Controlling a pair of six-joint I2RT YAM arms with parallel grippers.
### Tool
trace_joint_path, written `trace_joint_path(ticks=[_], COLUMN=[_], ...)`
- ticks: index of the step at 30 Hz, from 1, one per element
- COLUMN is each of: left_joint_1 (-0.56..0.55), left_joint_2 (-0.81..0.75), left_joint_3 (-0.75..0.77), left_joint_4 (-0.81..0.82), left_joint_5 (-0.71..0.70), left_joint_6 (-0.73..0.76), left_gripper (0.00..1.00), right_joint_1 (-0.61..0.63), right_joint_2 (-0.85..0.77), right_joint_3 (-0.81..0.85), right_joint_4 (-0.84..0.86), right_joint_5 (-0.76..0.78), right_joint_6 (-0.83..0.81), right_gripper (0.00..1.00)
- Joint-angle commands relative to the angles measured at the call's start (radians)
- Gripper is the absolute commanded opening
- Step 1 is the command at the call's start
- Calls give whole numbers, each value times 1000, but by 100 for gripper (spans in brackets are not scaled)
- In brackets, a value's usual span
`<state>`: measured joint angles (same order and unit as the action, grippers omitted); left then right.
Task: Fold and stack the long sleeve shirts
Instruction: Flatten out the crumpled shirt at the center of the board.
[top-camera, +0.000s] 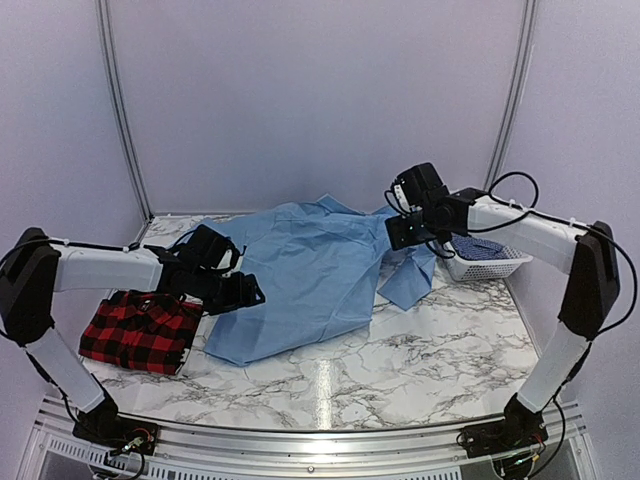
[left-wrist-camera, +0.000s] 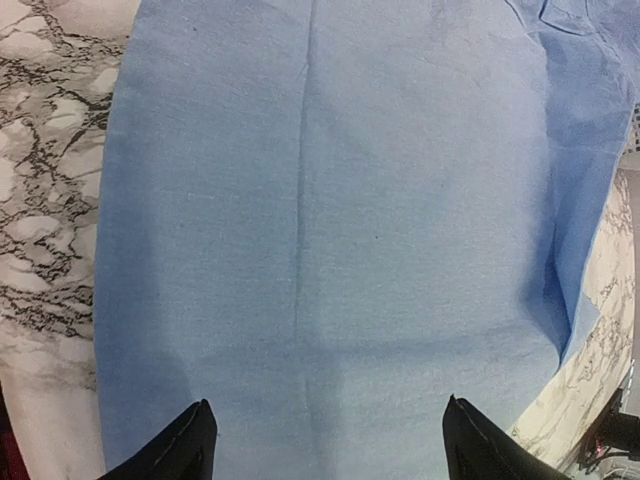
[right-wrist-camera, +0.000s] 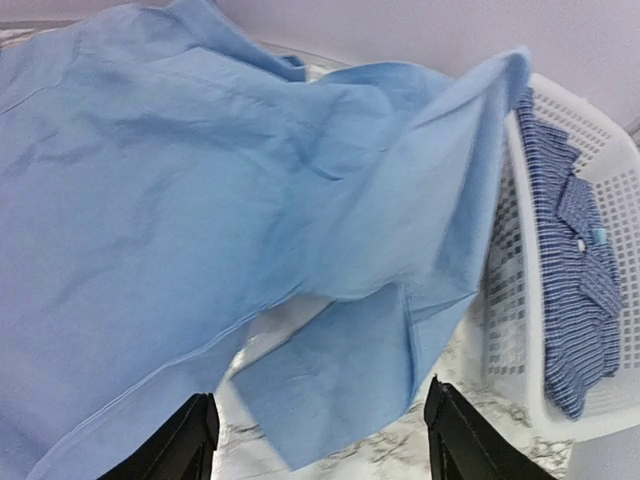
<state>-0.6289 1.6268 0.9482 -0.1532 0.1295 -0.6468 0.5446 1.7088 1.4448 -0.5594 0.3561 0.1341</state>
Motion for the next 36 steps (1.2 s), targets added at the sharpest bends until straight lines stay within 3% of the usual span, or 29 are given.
trace_joint_path(ticks=[1,5,10,14,22,27,32,34,36], left_joint_1=[-2,10,35,44,37,26,26,26,26], left_joint_2=[-107,-192,-314,-371,-322,-271,-270,-276,-272], left_joint_3=[-66,-121,-226,-303,-350,-349,-320,-301,-283], left_joint_4=[-83,-158,-219,-212,-111,-72,-63,-65,-66], left_joint_5=[-55,-136,-191,-145,11,25,24,24,29], left_joint_6=[-25,-29,-40,-55,-57,-61,-62,-55,-46], left_gripper=[81,81,81,83,81,65,37,28,23], right_joint_1=[149,307,461,507,498,469,446,443,443], right_joint_2=[-104,-131,-24,80,142,96,62,56,40], right_joint_3=[-112,-163,-120,-69,-97,-171,-214,-212,-204], right_joint_4=[42,41,-1,-37,-39,1,44,45,54], right_joint_5=[7,37,109,121,149,128,82,73,68], right_joint_6=[147,296,388,430,481,485,466,462,450], right_gripper=[68,68,70,73,78,55,25,25,36])
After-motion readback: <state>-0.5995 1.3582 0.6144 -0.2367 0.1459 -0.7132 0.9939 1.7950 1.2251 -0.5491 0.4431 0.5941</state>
